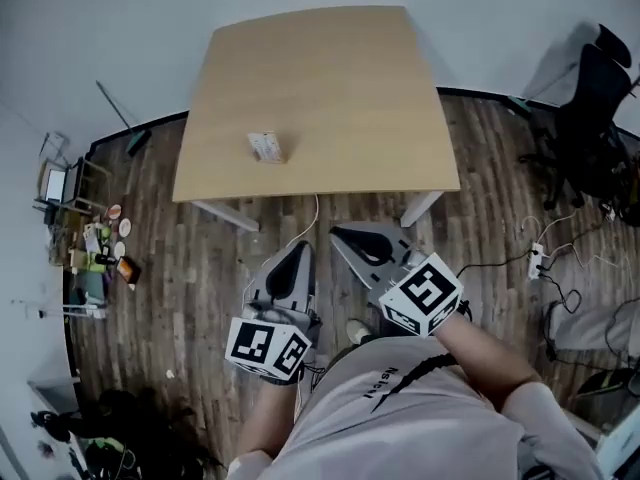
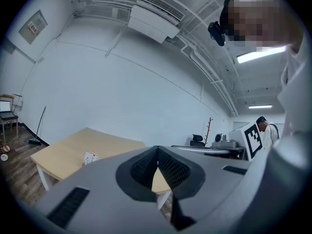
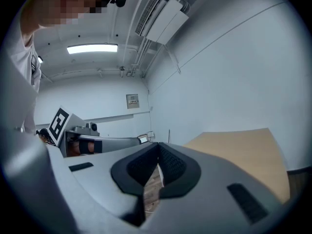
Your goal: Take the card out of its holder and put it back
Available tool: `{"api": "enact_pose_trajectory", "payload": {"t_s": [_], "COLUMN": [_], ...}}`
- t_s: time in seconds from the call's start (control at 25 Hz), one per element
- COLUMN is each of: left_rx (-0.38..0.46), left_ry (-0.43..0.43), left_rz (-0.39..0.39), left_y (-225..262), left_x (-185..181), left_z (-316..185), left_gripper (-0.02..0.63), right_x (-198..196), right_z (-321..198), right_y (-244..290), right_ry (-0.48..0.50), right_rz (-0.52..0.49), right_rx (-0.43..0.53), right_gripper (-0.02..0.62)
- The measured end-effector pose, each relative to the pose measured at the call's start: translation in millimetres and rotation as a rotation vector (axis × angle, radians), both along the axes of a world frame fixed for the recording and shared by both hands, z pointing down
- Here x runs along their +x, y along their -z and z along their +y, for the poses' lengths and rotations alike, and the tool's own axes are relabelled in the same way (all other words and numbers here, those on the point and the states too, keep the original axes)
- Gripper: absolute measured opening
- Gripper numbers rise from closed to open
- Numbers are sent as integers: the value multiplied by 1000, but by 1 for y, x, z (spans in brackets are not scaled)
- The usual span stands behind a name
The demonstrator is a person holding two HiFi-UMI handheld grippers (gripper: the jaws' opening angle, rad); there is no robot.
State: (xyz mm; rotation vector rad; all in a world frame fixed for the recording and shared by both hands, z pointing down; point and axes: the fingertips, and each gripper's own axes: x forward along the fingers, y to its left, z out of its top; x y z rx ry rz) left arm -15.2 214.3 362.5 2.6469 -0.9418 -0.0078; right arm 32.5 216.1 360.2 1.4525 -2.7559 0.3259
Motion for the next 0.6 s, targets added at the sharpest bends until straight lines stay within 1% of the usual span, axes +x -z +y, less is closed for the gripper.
{"api": "enact_pose_trajectory", "payload": {"t_s": [0.2, 0.4, 0.6], "left_rx": [-8, -16, -18], "left_ry": [98, 167, 230], "left_rz": [-14, -45, -73], "left_y": [-6, -9, -14], "left_x": [-11, -4, 4], "left_z": [-51, -110, -160], "left_gripper": [12, 12, 12], "right_x": [-9, 2, 8], "right_z": [-58, -121, -176], "right_y": [-8, -11, -22], "right_ry": [96, 161, 239], "right_rz": [-14, -13, -26], "right_rx": [-8, 0, -20], "right_gripper": [14, 14, 14]}}
